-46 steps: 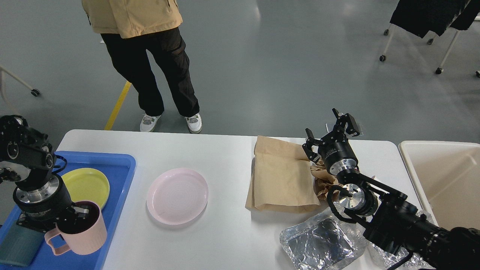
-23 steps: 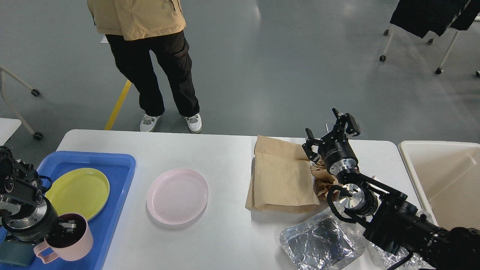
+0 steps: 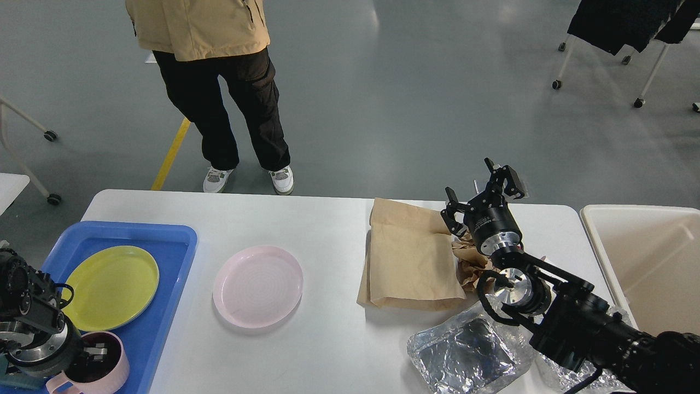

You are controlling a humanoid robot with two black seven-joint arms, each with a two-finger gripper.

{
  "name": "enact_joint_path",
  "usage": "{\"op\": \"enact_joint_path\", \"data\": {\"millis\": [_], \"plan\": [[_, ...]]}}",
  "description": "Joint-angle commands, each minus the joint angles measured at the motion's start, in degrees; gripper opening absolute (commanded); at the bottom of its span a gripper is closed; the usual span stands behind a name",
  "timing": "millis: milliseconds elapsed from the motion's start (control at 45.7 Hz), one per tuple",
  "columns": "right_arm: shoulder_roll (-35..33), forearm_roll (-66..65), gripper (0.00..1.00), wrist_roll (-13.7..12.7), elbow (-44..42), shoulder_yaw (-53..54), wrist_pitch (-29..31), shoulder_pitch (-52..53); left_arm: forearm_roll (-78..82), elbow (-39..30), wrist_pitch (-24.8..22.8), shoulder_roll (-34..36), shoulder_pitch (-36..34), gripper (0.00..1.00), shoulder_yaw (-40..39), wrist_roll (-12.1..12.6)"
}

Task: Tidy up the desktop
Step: 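Lift the pink mug with the left gripper and carry it onto the blue tray, then lower the pink mug onto the tray and open the left gripper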

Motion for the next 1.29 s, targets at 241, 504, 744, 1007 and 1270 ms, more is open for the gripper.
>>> {"op": "enact_joint_path", "data": {"millis": [241, 504, 744, 1007, 1270], "plan": [[0.00, 0.00, 1.00, 0.02, -0.01, 0.00, -0.03, 0.00, -0.61, 0.66, -0.43, 1.39, -0.38, 0.59, 0.00, -0.26], [0.00, 0.00, 1.00, -0.07, -0.01, 0.00, -0.03, 0.00, -0.61, 0.66, -1.05, 2.09, -0.82, 0.97, 0.26, -0.17], [0.00, 0.00, 1.00, -0.07, -0.01, 0.00, -0.03, 0.00, -0.70, 0.75, -2.63, 2.09, -0.82, 0.97, 0.08, -0.17], [0.00, 0.00, 1.00, 0.02, -0.01, 0.00, -0.03, 0.00, -0.70, 0.75, -2.54, 2.01, -0.82, 0.97, -0.09, -0.26], [0.00, 0.00, 1.00, 0.02, -0.01, 0.00, -0.03, 0.00, -0.70, 0.75, -2.54, 1.83, -0.65, 0.97, -1.76, -0.17]]}}
